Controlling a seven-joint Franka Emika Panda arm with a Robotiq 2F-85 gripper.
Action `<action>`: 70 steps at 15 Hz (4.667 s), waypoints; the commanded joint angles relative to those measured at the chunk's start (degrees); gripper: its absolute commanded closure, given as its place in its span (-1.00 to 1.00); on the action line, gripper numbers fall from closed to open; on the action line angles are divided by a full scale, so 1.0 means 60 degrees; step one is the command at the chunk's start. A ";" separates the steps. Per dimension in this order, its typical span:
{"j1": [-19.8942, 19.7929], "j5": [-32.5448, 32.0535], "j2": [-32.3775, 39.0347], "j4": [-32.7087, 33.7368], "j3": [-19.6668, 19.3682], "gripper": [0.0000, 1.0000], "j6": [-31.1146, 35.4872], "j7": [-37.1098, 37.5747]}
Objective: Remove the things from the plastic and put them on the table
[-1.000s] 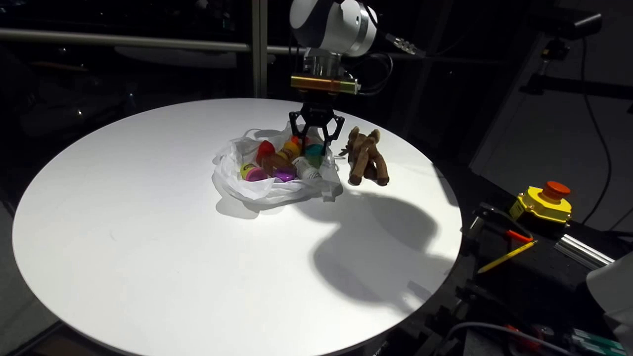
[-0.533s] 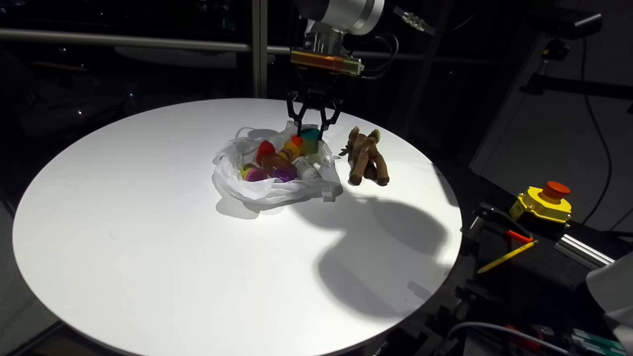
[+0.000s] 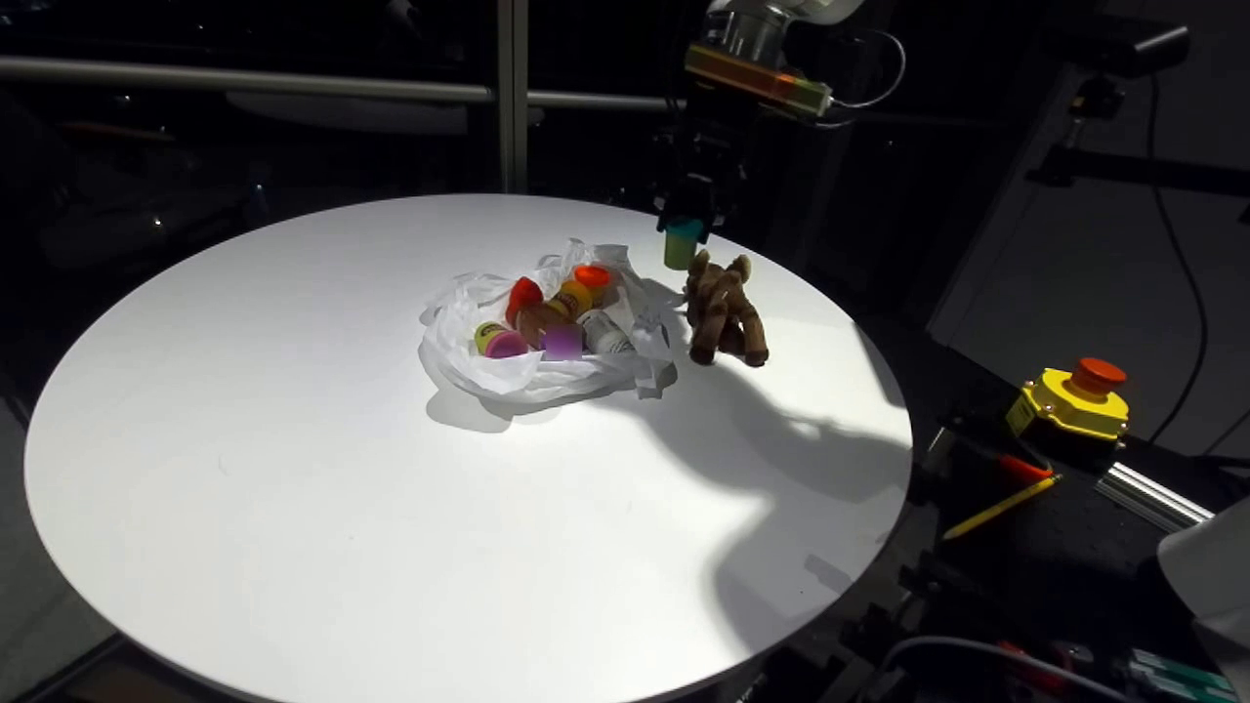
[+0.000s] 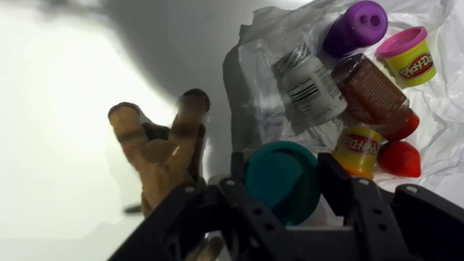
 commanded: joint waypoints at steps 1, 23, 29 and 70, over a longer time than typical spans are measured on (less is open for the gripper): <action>-0.0496 0.0783 -0.1615 -0.2116 -0.0129 0.44 0.1334 -0.1199; -0.0923 0.0441 0.0775 -0.2059 -0.0794 -0.85 0.4217 -0.1162; -0.0427 -0.0481 -0.1151 -0.2725 -0.1130 -1.00 0.3753 -0.0839; 0.1093 -0.1427 0.4870 0.5375 -0.0303 0.34 0.0388 0.4210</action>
